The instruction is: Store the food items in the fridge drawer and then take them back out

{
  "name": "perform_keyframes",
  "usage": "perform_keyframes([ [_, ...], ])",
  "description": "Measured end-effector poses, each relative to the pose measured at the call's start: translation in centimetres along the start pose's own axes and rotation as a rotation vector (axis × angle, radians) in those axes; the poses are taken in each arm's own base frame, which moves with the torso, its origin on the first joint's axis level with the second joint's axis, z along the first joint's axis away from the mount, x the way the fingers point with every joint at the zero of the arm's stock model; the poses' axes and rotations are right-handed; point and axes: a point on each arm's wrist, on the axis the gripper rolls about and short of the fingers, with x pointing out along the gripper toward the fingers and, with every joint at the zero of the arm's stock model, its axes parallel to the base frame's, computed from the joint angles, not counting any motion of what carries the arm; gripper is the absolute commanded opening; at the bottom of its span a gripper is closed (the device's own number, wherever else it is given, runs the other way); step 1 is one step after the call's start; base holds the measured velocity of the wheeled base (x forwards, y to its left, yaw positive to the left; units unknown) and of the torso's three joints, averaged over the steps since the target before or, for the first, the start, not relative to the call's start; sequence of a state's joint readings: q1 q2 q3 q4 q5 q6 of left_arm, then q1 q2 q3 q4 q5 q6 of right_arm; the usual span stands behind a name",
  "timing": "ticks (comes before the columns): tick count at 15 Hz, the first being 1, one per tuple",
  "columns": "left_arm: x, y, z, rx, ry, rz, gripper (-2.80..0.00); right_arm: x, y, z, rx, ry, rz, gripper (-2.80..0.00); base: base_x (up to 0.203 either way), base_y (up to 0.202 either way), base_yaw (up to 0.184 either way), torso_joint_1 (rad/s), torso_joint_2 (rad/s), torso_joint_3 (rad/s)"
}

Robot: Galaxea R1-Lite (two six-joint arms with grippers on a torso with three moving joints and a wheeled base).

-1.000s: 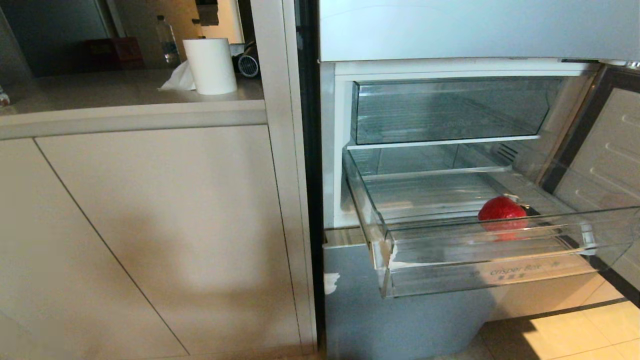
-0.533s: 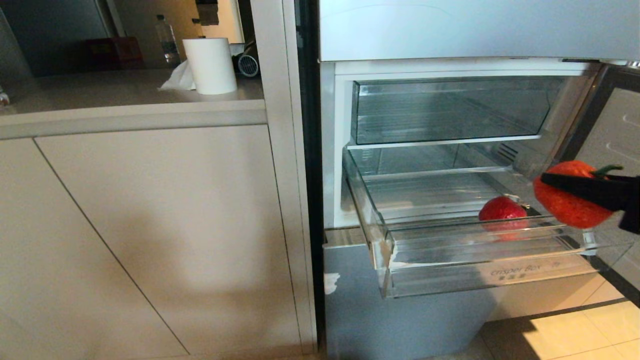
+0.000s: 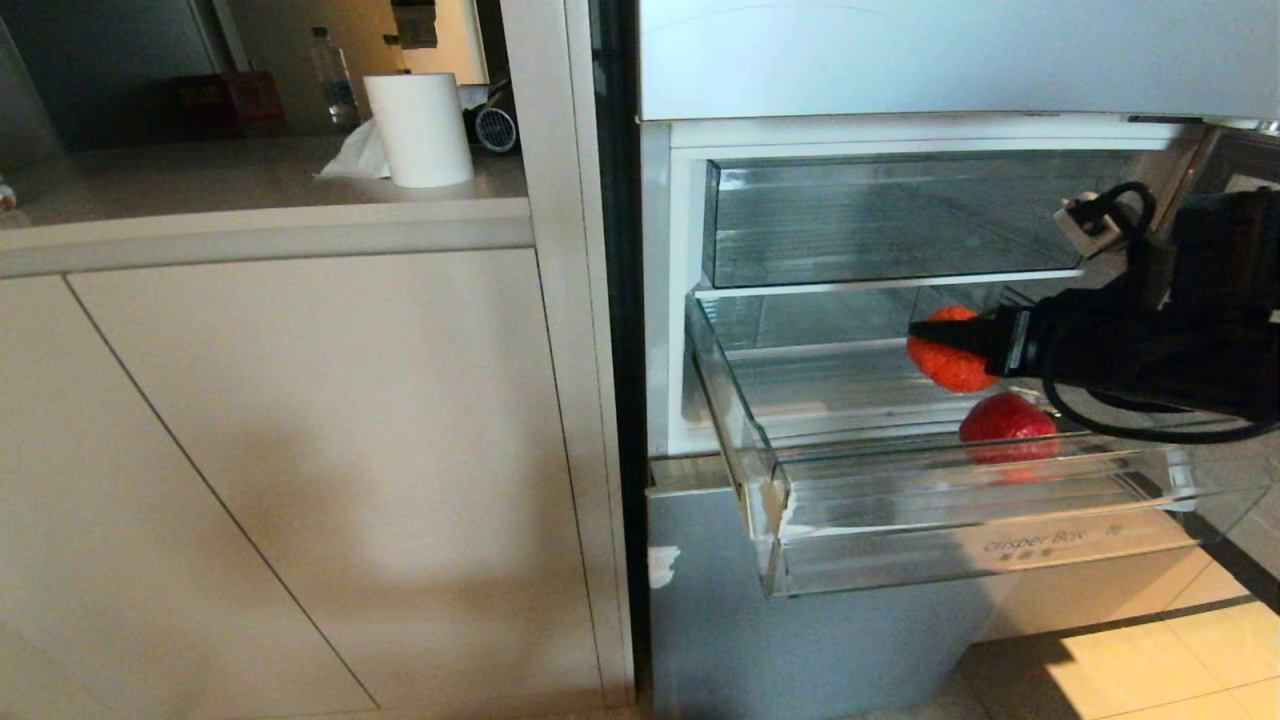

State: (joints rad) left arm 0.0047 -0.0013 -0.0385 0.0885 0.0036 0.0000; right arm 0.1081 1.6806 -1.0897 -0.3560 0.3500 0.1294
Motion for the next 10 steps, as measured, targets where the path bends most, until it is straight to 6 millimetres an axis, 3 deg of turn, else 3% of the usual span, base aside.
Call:
perform_keyframes([
  [5, 0.0, 0.0, 0.0, 0.0, 0.0, 0.0, -2.8, 3.7, -1.0, -1.6, 0.012, 0.057, 0.007, -2.8, 0.0, 0.0, 0.0, 0.0, 0.0, 0.0],
  [6, 0.0, 0.0, 0.0, 0.0, 0.0, 0.0, -2.8, 4.0, -0.8, -1.9, 0.011, 0.067, 0.011, 0.0, 0.0, 0.0, 0.0, 0.0, 0.0, 0.0],
  [10, 0.0, 0.0, 0.0, 0.0, 0.0, 0.0, -2.8, 4.7, -0.4, -2.7, 0.018, 0.091, 0.022, 0.0, 0.0, 0.0, 0.0, 0.0, 0.0, 0.0],
])
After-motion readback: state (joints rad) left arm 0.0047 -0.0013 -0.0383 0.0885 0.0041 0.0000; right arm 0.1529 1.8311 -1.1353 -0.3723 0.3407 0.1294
